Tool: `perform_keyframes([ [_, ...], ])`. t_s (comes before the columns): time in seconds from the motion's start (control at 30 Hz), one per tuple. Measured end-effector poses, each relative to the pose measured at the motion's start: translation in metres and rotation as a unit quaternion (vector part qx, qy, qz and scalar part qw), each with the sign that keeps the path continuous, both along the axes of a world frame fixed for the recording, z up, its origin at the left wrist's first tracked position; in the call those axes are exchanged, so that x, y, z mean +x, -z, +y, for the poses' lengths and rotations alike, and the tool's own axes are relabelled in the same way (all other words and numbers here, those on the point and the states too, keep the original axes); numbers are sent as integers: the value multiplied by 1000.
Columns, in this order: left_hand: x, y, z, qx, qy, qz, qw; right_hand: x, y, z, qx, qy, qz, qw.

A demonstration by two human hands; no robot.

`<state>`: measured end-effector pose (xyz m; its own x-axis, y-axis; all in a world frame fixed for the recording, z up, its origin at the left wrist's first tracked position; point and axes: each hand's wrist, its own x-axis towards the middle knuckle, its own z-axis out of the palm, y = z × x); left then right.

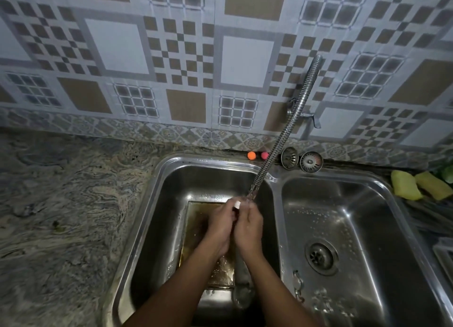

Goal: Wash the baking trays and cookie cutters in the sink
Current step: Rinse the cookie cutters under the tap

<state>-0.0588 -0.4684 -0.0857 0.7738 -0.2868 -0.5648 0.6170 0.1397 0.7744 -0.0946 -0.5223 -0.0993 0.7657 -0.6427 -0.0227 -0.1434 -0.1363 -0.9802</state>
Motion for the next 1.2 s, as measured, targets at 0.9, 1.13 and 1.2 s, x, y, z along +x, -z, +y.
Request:
perform_keyframes([
  [0.9,-6,-2,-2,61,34,4,998,15,-1,-19,9,29,32,999],
  [1.13,-4,-3,-2,15,-27,61,998,16,7,-10,64,-33,47,996],
  [1.2,-11,-1,-5,6,-33,58,998,22,4,-16,116,-14,100,988],
])
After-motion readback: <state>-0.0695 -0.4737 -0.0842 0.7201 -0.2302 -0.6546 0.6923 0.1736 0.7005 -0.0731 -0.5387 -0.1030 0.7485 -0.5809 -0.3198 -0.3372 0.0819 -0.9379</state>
